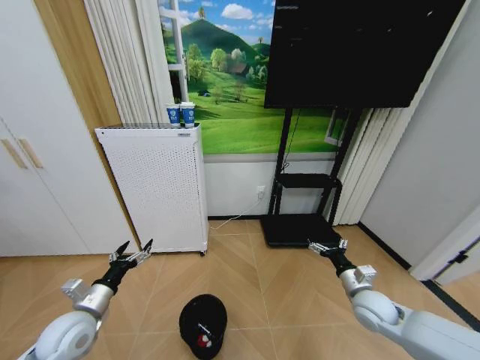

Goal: Pick up the trash bin and place the garbage on the floor into it.

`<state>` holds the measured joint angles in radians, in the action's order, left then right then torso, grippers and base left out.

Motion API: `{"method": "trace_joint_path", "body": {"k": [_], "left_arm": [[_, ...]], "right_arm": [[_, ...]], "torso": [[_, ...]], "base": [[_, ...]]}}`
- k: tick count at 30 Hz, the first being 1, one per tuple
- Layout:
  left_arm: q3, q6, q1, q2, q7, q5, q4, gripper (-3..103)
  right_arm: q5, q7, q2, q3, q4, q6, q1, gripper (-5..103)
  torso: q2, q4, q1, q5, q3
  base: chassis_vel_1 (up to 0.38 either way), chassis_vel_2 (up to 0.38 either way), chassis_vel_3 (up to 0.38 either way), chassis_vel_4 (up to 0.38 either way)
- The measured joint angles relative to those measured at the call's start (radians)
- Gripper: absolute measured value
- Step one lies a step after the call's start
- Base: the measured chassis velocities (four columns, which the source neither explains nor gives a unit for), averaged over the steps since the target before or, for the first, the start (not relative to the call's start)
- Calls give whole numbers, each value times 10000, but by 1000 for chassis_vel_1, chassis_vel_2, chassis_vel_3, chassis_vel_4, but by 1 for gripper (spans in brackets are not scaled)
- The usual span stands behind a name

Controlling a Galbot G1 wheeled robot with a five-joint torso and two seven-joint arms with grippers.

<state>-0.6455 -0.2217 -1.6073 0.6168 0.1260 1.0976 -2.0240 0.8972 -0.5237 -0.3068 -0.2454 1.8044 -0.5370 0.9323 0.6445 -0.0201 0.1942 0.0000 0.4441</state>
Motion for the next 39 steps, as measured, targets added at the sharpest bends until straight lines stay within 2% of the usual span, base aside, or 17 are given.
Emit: {"method": "trace_joint_path", "body": {"k": [10,14,17,20,27,35,38,39], "left_arm": [[-13,24,-91,120,95,-46,-46,100],[89,-102,-93,204,288,-553,-46,100],[122,-137,-97,263,371,-599,-59,100],[134,-180,-123,339,417,-704,-30,100],[48,-224,-348,557,416,-809,-52,100],[56,-224,-356,566,437,-687,-90,100],[66,-231,-368,597,424,-627,-76,100],[91,-231,-373,618,420,-628,-77,100]], "right_arm": [[-65,23,-21,-40,-49,-82,32,100],[-108,79,-38,-41,-81,-177,66,100],[-172,173,-95,-39,-180,-310,99,100],[-358,261,-237,52,-302,-671,181,100],[-632,401,-316,205,-393,-1013,430,100],[-899,454,-528,228,-399,-1323,504,100],[-1402,286,-646,266,-419,-1626,499,100],[-1580,261,-654,274,-444,-1666,500,100]], "torso": [[409,0,167,0,240],[612,0,257,-1,354],[673,0,286,-1,384],[695,0,298,2,394],[684,3,299,-2,386],[653,-1,287,4,369],[636,3,278,5,357],[632,0,278,-10,357]], "base": [[0,0,0,0],[0,0,0,0],[0,0,0,0],[0,0,0,0],[-18,-22,15,36],[-104,-199,95,202],[-136,-305,113,300],[-129,-353,100,347]]}}
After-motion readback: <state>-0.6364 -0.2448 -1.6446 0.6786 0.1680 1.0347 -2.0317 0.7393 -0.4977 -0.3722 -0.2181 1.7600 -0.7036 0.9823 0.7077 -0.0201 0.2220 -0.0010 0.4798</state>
